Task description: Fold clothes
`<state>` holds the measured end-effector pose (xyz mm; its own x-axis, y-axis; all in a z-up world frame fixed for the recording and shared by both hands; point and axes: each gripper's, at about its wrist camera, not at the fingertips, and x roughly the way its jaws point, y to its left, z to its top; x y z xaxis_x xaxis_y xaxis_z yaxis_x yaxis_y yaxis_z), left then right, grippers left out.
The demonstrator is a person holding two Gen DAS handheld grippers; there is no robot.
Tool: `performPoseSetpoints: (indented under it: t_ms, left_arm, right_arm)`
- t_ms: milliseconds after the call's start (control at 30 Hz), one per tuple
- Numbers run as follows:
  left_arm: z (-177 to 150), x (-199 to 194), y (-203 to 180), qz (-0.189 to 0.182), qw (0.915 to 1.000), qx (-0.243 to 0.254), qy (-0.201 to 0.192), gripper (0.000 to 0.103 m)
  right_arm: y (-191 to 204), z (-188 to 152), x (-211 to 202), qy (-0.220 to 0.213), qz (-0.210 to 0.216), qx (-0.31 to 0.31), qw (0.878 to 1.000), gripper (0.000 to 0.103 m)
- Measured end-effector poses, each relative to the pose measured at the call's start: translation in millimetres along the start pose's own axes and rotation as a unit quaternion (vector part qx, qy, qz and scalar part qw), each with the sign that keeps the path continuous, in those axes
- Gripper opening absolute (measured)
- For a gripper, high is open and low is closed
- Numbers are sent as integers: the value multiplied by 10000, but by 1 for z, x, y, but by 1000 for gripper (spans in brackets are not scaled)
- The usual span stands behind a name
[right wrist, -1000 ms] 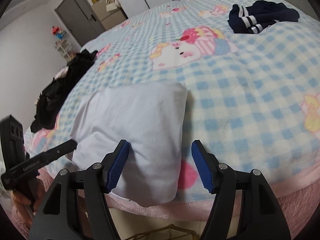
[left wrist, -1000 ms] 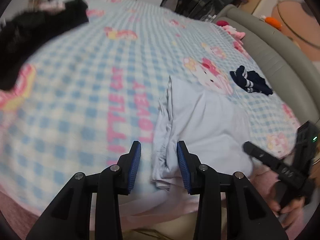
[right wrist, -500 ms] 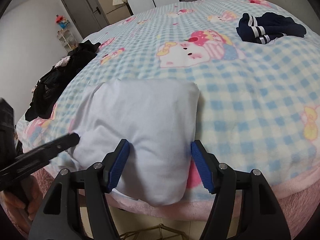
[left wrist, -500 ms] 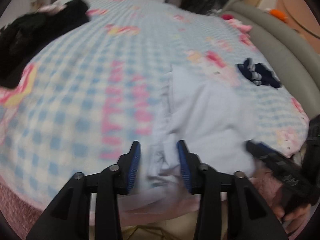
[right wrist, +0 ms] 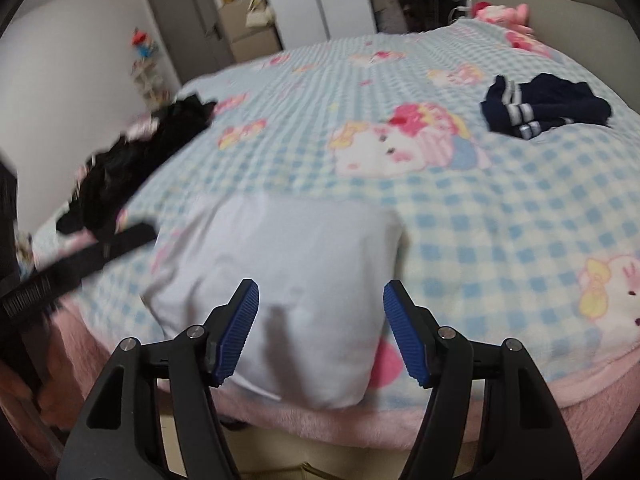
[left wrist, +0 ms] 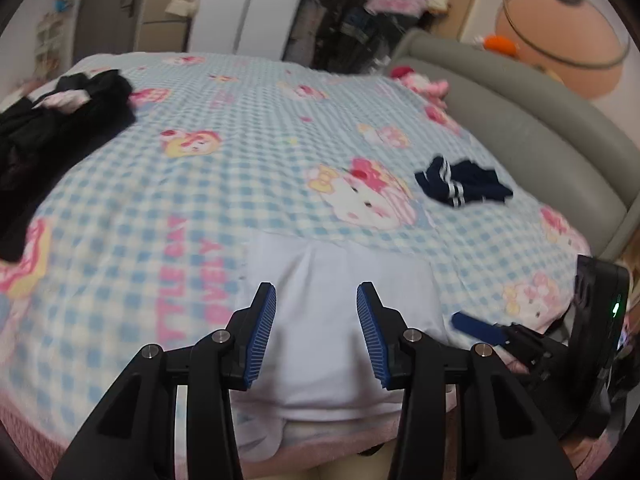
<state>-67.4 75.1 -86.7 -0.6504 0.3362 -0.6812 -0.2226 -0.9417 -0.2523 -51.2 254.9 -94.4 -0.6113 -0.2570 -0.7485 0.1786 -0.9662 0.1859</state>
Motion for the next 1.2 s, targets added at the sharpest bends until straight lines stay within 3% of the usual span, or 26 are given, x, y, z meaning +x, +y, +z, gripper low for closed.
performPoseSetpoints:
  t_ms: [133, 233, 300, 367, 433, 533, 633, 733, 833, 1067, 1200]
  left_arm:
    - [-15, 36, 1, 491, 9966, 172, 634, 45]
    - [-18, 36, 11, 599, 9961, 87, 643, 44]
    - [-18, 37, 19, 878, 9937, 85, 686, 47]
    - [-18, 36, 33, 673, 9948, -274, 714, 48]
    - [-19, 22, 38, 467, 9966, -472, 486, 45]
    - [-20, -4, 22, 191, 9996, -218, -10, 45]
    - [-21, -12, -2, -344, 9991, 203, -130, 46]
    - [-27, 14, -18, -299, 9980, 478, 286, 46]
    - [-36, 32, -12, -256, 9974, 369, 567, 49]
    - [-32, 30, 8, -359, 9975, 75, 600, 52]
    - [-31, 11, 22, -366, 9987, -197, 288, 51]
  right_arm:
    - [-3, -5, 8, 141, -145, 23, 9998, 67]
    - [-10, -6, 6, 125, -251, 82, 9996, 68]
    - [-15, -7, 4, 132, -343, 131, 9992, 71]
    - [-18, -8, 3, 137, -399, 182, 9989, 71]
    - [-19, -8, 3, 114, -364, 219, 9990, 71]
    - [-17, -8, 1, 43, -324, 199, 9993, 71]
    - [-14, -8, 3, 54, -241, 195, 9995, 71]
    - [-14, -8, 3, 71, -219, 243, 9994, 71]
    - [-16, -8, -1, 52, -277, 273, 9992, 71]
    - [-31, -20, -12, 82, -243, 446, 9987, 71]
    - [-33, -21, -8, 165, -284, 484, 9983, 71]
